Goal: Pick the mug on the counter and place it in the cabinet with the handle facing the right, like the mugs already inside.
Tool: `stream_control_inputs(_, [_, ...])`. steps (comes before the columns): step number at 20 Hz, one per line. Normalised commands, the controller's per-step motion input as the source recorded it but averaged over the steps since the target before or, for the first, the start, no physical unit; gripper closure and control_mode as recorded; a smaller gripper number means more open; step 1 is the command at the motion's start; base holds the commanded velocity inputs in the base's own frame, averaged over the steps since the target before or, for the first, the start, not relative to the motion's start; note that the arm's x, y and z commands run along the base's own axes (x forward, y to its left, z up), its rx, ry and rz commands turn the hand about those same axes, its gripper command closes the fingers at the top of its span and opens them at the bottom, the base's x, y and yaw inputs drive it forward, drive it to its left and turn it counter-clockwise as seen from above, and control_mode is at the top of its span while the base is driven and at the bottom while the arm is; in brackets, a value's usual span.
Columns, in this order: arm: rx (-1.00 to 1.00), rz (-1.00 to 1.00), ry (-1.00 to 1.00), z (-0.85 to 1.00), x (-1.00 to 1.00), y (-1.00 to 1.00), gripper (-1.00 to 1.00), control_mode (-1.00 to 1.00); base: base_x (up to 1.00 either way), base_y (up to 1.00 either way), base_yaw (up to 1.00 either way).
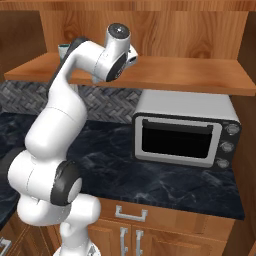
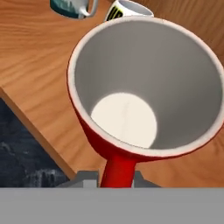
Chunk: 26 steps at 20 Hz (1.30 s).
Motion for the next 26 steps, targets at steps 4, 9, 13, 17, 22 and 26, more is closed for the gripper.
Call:
stream_control_inputs(4, [-0.01, 0.08, 0.06, -0.30, 0.31, -0.03, 1.00, -1.00, 0.00, 0.00, 0.00])
stream_control_inputs(9, [0.00, 0.09, 0.06, -0.27, 0.36, -0.05, 1.00, -1.00, 0.00, 0.00, 0.00])
stream_control_inputs(13, [0.00, 0.07, 0.05, -0.26, 0.37, -0.04, 1.00, -1.00, 0.00, 0.00, 0.00])
stream_control_inputs(17, [0.00, 0.04, 0.02, -0.22, 0.33, 0.00, 1.00, -1.00, 0.00, 0.00, 0.00])
stream_control_inputs(22, [0.00, 0.02, 0.00, -0.27, 0.18, 0.00, 1.00, -1.00, 0.00, 0.00, 0.00])
stream_control_inputs(26, [0.00, 0.02, 0.00, -0.46, 0.00, 0.00, 1.00, -1.00, 0.00, 0.00, 0.00])
